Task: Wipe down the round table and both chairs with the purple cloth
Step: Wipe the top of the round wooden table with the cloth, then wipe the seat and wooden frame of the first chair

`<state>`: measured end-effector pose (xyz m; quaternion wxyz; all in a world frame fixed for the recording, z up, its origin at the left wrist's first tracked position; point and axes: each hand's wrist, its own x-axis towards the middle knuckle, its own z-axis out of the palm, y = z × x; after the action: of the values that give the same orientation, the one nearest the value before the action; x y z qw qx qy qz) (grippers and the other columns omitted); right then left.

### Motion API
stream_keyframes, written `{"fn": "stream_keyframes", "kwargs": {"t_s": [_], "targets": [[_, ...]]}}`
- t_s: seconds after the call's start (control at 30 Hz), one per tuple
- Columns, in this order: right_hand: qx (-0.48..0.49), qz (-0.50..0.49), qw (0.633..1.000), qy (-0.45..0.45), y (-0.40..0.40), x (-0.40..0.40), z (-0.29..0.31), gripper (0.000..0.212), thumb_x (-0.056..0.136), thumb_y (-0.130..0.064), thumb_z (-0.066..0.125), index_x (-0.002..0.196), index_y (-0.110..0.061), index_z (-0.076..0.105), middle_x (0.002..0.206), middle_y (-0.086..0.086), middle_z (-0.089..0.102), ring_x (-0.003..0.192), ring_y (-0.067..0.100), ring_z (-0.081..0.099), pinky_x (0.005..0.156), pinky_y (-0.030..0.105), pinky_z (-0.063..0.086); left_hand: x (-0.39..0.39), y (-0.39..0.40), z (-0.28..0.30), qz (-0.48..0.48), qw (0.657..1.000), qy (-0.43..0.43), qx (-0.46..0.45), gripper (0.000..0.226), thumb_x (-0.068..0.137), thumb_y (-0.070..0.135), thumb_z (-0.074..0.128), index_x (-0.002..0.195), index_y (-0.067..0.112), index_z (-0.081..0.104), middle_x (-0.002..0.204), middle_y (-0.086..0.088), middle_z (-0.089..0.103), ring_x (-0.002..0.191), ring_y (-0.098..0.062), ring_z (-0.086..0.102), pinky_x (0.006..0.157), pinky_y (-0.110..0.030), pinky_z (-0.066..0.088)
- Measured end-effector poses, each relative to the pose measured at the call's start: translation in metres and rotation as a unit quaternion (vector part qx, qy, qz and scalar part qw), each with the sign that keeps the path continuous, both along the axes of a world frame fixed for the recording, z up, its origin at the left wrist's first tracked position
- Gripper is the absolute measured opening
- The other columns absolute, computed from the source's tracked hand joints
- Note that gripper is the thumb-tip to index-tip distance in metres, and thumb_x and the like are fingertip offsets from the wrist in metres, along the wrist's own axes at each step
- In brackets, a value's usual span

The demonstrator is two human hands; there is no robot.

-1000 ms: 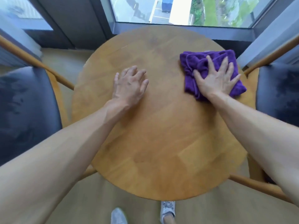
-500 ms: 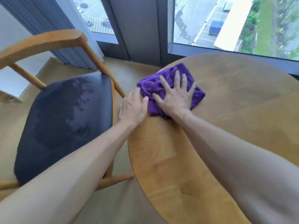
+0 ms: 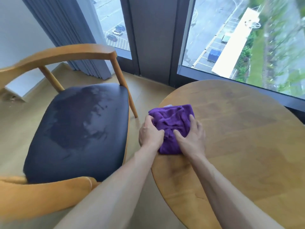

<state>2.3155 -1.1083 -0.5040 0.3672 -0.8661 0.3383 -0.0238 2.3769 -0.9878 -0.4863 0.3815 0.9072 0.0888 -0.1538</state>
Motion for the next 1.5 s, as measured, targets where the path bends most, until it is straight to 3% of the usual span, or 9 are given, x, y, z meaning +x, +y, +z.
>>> {"fn": "stream_keyframes", "kwargs": {"t_s": [0.2,0.3,0.47,0.63,0.9,1.1,1.2,1.33,1.5], "targets": [[0.109,-0.147,0.98,0.083,-0.009,0.017,0.007,0.068,0.071,-0.031,0.085,0.124,0.002,0.056,0.123,0.022,0.062,0.117,0.036,0.059,0.096,0.041,0.048,-0.009,0.007,0.006,-0.05,0.998,-0.024,0.043,0.039,0.081,0.012,0.067,0.107,0.029,0.043,0.112,0.006,0.062,0.112,-0.025,0.054,0.096,-0.039,0.036],[0.172,-0.175,0.964,0.106,-0.008,0.015,0.005,0.052,0.069,-0.032,0.088,0.103,0.001,0.068,0.106,0.019,0.07,0.099,0.034,0.067,0.083,0.042,0.055,-0.008,0.007,0.009,-0.07,0.997,0.003,-0.01,0.039,0.08,0.017,0.069,0.105,0.028,0.041,0.111,0.006,0.059,0.108,-0.025,0.055,0.092,-0.04,0.035],[0.229,-0.198,0.948,0.096,-0.002,0.002,0.003,0.037,0.067,-0.025,0.09,0.09,-0.01,0.064,0.097,0.012,0.071,0.085,0.028,0.067,0.068,0.034,0.051,-0.009,0.012,0.011,-0.135,0.99,0.001,-0.04,0.033,0.085,0.01,0.059,0.103,0.025,0.036,0.103,0.002,0.056,0.094,-0.027,0.055,0.081,-0.038,0.042],[0.157,-0.166,0.972,0.06,0.013,0.023,0.009,0.036,0.072,-0.026,0.085,0.089,-0.011,0.056,0.091,0.012,0.068,0.086,0.031,0.066,0.085,0.05,0.055,0.014,0.032,0.012,-0.182,0.979,0.006,-0.089,0.03,0.083,0.003,0.049,0.099,0.025,0.037,0.092,-0.004,0.056,0.081,-0.029,0.048,0.069,-0.033,0.038],[0.079,0.033,0.991,-0.099,0.093,0.185,0.027,0.036,0.077,-0.027,0.082,0.089,-0.014,0.051,0.079,-0.002,0.061,0.073,0.015,0.057,0.065,0.026,0.036,0.152,0.122,0.016,-0.036,0.985,-0.1,-0.139,0.031,0.076,0.001,0.051,0.091,0.028,0.045,0.077,0.007,0.056,0.076,-0.022,0.053,0.072,-0.037,0.045],[0.212,0.147,0.959,-0.119,0.191,0.309,0.009,0.029,0.08,-0.029,0.079,0.091,-0.019,0.054,0.089,-0.004,0.069,0.088,0.014,0.066,0.081,0.032,0.051,0.259,0.226,0.008,0.089,0.971,-0.214,-0.065,0.036,0.083,0.005,0.058,0.094,0.037,0.045,0.089,0.018,0.059,0.084,-0.005,0.057,0.073,-0.024,0.042],[0.21,0.174,0.961,-0.052,0.228,0.345,-0.02,0.028,0.083,-0.031,0.076,0.095,-0.02,0.053,0.089,-0.009,0.064,0.095,0.019,0.064,0.08,0.029,0.045,0.291,0.27,-0.016,0.121,0.972,-0.202,0.014,0.042,0.086,0.012,0.063,0.113,0.038,0.046,0.111,0.008,0.063,0.103,-0.02,0.059,0.081,-0.031,0.041],[0.075,0.203,0.972,0.091,0.255,0.362,-0.06,0.038,0.086,-0.022,0.065,0.118,-0.01,0.048,0.115,0.013,0.064,0.11,0.034,0.061,0.085,0.037,0.048,0.311,0.304,-0.062,-0.018,0.95,-0.097,0.296,0.071,0.089,0.03,0.066,0.15,0.031,0.029,0.153,-0.005,0.034,0.138,-0.031,0.035,0.108,-0.049,0.031],[-0.025,0.203,0.979,0.001,0.275,0.348,-0.081,0.059,0.092,-0.029,0.057,0.147,-0.026,0.034,0.118,0.006,0.048,0.103,0.029,0.058,0.08,0.038,0.049,0.309,0.292,-0.105,-0.176,0.921,-0.142,0.316,0.062,0.097,0.059,0.032,0.155,0.039,0.023,0.168,-0.002,0.009,0.155,-0.026,0.004,0.122,-0.058,0.0]]}}
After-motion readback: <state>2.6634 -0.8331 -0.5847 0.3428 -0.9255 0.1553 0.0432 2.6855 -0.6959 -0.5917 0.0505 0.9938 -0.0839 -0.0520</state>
